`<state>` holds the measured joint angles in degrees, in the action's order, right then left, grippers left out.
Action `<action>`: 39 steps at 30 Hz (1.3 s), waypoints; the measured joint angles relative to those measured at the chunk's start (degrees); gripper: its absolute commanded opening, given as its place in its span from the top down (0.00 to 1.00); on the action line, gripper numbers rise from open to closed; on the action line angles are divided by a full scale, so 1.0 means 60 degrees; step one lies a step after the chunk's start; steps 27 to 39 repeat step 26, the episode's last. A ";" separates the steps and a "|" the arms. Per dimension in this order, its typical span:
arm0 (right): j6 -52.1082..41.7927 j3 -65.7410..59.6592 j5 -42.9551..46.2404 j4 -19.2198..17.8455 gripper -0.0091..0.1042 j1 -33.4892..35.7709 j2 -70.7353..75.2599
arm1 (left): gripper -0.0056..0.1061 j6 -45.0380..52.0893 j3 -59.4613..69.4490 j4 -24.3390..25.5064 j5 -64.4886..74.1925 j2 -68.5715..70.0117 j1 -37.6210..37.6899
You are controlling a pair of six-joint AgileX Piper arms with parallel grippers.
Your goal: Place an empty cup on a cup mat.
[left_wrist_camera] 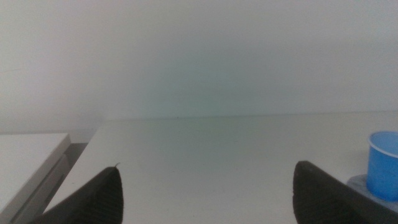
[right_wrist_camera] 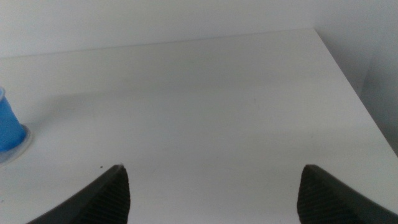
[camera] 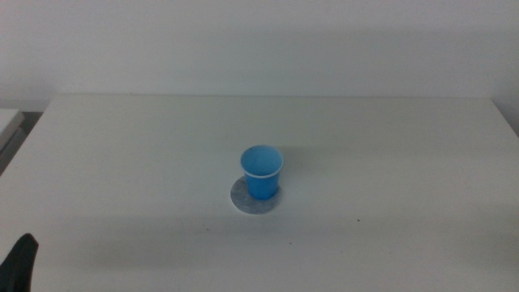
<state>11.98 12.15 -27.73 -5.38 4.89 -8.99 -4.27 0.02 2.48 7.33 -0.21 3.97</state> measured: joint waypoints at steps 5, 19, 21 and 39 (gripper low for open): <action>0.0000 -0.0762 0.0348 -0.0021 0.10 -0.0034 0.1352 | 0.11 0.0000 0.0000 0.0000 0.0017 0.0000 0.0000; 0.0123 -0.1991 0.1471 0.0005 0.10 -0.0034 0.1460 | 0.11 0.0000 0.0000 0.0000 0.0003 0.0000 0.0000; 0.0123 -0.1991 0.1471 0.0162 0.10 -0.0034 0.1460 | 0.11 0.0000 0.0000 0.0000 0.0003 0.0000 0.0000; 0.0123 -0.1991 0.1471 0.0287 0.10 -0.0034 0.1460 | 0.11 0.0000 0.0000 0.0000 0.0003 0.0000 0.0000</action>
